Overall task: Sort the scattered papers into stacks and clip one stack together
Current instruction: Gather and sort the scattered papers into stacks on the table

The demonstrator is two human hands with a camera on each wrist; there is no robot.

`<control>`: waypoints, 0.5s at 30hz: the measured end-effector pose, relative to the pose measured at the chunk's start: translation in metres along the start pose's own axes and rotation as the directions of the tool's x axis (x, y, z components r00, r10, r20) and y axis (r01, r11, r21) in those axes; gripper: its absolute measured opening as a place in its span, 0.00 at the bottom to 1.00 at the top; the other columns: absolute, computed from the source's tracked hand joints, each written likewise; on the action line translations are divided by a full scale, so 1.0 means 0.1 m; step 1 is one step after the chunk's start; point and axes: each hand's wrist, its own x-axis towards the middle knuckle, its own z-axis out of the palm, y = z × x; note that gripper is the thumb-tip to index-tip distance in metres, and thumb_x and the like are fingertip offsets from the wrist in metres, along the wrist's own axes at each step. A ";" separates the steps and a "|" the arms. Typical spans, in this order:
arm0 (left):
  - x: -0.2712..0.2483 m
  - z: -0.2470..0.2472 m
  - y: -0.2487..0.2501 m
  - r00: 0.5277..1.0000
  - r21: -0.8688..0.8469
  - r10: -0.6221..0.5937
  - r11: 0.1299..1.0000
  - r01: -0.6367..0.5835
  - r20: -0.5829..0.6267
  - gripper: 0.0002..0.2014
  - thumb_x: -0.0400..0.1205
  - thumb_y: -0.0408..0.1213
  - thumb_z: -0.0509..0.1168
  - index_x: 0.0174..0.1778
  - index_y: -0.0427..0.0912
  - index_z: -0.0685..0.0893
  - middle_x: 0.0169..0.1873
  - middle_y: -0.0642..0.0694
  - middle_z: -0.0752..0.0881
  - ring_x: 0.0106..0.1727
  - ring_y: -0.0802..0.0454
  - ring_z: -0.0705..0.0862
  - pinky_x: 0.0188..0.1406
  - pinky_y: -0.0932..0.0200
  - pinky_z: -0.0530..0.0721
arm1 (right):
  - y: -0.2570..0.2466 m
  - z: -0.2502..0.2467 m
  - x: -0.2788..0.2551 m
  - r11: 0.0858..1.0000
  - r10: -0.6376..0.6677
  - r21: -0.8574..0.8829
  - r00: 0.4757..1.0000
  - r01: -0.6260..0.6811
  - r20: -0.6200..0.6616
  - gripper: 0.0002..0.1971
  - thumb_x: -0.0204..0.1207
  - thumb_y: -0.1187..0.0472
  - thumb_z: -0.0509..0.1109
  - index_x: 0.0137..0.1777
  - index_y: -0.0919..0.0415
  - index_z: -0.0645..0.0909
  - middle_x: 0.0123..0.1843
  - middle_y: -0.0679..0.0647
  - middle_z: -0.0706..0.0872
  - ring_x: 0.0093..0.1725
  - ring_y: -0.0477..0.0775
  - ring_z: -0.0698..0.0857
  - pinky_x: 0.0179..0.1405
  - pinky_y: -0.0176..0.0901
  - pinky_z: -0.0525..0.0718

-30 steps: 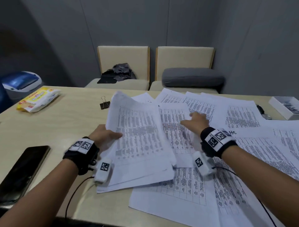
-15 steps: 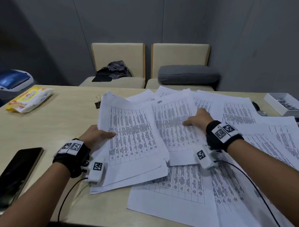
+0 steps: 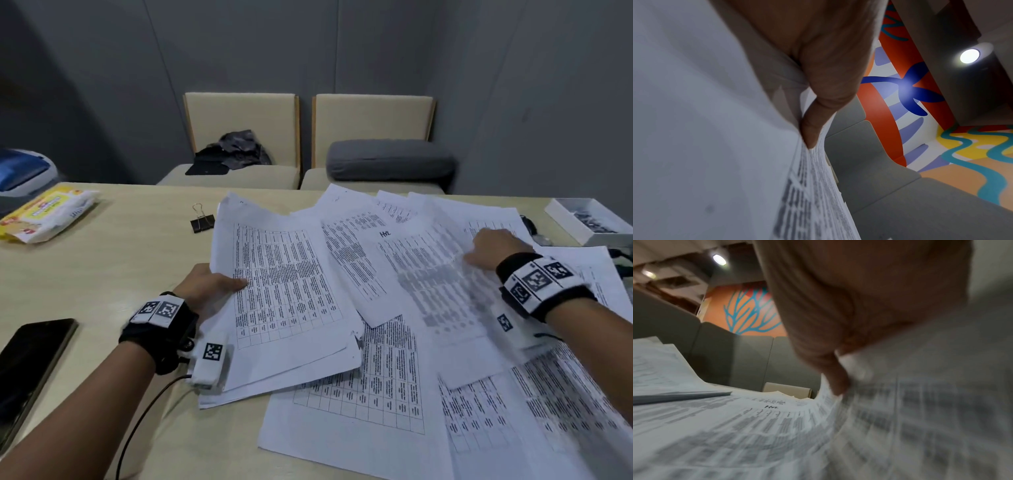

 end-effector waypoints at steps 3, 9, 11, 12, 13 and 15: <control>-0.01 0.01 0.02 1.000 -0.029 -0.010 1.000 0.011 0.011 0.13 0.80 0.24 0.68 0.60 0.32 0.81 0.37 0.45 0.86 0.30 0.57 0.84 0.16 0.72 0.78 | -0.03 -0.05 0.10 0.988 -0.018 0.141 0.965 0.057 -0.263 0.07 0.75 0.67 0.66 0.36 0.64 0.79 0.46 0.68 0.83 0.48 0.69 0.84 0.46 0.50 0.81; 0.03 -0.05 0.00 0.997 -0.080 -0.061 0.995 0.064 0.039 0.18 0.78 0.21 0.69 0.65 0.26 0.80 0.46 0.40 0.89 0.39 0.51 0.89 0.26 0.66 0.84 | -0.33 0.07 0.29 0.900 -0.121 0.414 0.991 0.136 -0.062 0.16 0.79 0.58 0.72 0.31 0.62 0.75 0.42 0.58 0.81 0.45 0.59 0.81 0.33 0.42 0.71; 0.01 -0.04 0.02 0.998 -0.100 -0.058 0.993 0.062 0.039 0.14 0.78 0.20 0.69 0.59 0.28 0.82 0.46 0.38 0.88 0.34 0.53 0.91 0.23 0.67 0.84 | -0.46 0.19 0.32 0.902 -0.138 0.413 0.990 0.125 0.003 0.13 0.79 0.55 0.72 0.38 0.62 0.77 0.43 0.57 0.80 0.48 0.59 0.80 0.35 0.40 0.72; 0.00 -0.03 0.03 0.998 -0.093 -0.059 0.994 0.062 0.025 0.14 0.77 0.20 0.69 0.59 0.28 0.82 0.47 0.37 0.89 0.35 0.52 0.91 0.24 0.66 0.85 | -0.53 0.24 0.33 0.914 -0.157 0.384 0.987 0.130 0.040 0.13 0.78 0.53 0.73 0.43 0.64 0.79 0.44 0.57 0.81 0.48 0.59 0.80 0.34 0.40 0.72; -0.01 -0.03 0.02 0.998 -0.096 -0.059 0.994 0.061 0.020 0.15 0.76 0.20 0.70 0.60 0.26 0.82 0.49 0.34 0.89 0.38 0.49 0.91 0.28 0.64 0.86 | -0.59 0.29 0.33 0.927 -0.172 0.349 0.982 0.136 0.074 0.16 0.75 0.51 0.75 0.47 0.64 0.79 0.46 0.57 0.83 0.48 0.59 0.82 0.33 0.40 0.74; -0.03 -0.01 0.03 0.998 -0.097 -0.060 0.993 0.062 0.020 0.15 0.77 0.19 0.69 0.60 0.26 0.80 0.50 0.31 0.88 0.43 0.45 0.88 0.31 0.64 0.85 | -0.66 0.39 0.41 0.949 -0.172 0.285 0.980 0.137 0.100 0.25 0.65 0.48 0.80 0.54 0.66 0.83 0.51 0.60 0.87 0.52 0.61 0.85 0.43 0.42 0.82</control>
